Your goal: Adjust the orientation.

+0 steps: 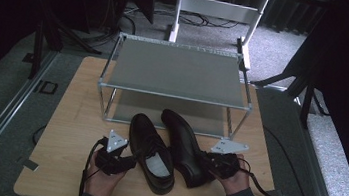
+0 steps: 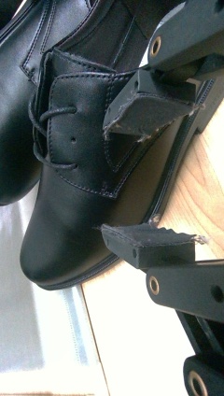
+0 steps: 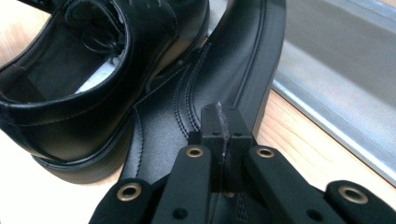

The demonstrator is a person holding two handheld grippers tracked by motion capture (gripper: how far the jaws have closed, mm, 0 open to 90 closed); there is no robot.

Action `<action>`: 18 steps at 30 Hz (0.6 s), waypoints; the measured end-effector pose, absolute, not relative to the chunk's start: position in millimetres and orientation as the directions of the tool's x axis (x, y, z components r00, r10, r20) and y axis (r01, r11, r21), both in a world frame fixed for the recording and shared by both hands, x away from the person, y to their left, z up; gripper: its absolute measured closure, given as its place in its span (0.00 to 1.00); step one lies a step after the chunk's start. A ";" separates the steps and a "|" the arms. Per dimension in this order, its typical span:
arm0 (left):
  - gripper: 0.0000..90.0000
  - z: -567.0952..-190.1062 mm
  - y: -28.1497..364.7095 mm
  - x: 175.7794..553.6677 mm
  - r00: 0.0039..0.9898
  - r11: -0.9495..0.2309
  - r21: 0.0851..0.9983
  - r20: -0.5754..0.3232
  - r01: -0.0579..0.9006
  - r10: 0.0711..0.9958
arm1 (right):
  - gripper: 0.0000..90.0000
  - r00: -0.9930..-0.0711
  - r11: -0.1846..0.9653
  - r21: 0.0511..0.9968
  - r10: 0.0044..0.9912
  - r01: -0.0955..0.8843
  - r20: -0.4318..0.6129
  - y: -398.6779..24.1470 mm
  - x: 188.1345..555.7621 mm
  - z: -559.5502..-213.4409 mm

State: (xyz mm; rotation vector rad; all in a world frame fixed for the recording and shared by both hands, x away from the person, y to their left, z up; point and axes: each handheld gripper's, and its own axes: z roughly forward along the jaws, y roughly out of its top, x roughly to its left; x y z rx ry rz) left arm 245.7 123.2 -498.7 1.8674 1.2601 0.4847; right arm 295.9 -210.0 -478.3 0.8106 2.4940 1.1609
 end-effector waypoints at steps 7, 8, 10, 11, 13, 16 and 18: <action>0.48 -497.1 125.6 243.9 0.421 -0.166 0.796 -0.120 0.582 0.899 | 1.00 -0.799 0.535 0.760 0.600 0.370 -0.034 -212.3 297.7 -477.0; 0.48 -497.2 126.0 243.7 0.420 -0.167 0.796 -0.119 0.582 0.900 | 1.00 -0.795 0.528 0.762 0.605 0.374 -0.029 -214.0 298.8 -476.9; 0.48 -497.3 126.2 243.6 0.418 -0.166 0.796 -0.119 0.583 0.901 | 1.00 -0.793 0.520 0.766 0.609 0.378 -0.022 -215.9 300.1 -476.8; 0.48 -498.1 126.4 243.7 0.415 -0.162 0.794 -0.122 0.586 0.901 | 1.00 -0.790 0.514 0.766 0.613 0.385 -0.015 -217.6 301.2 -476.5; 0.48 -499.4 126.2 244.1 0.414 -0.159 0.792 -0.127 0.590 0.902 | 1.00 -0.785 0.512 0.769 0.619 0.384 -0.020 -220.7 304.4 -475.6; 0.48 -500.4 125.9 244.2 0.412 -0.158 0.790 -0.128 0.593 0.902 | 1.00 -0.772 0.519 0.763 0.634 0.386 -0.041 -223.6 307.4 -473.7; 0.48 -500.5 125.9 244.2 0.411 -0.159 0.789 -0.128 0.593 0.902 | 1.00 -0.754 0.521 0.757 0.654 0.394 -0.058 -226.6 310.7 -472.3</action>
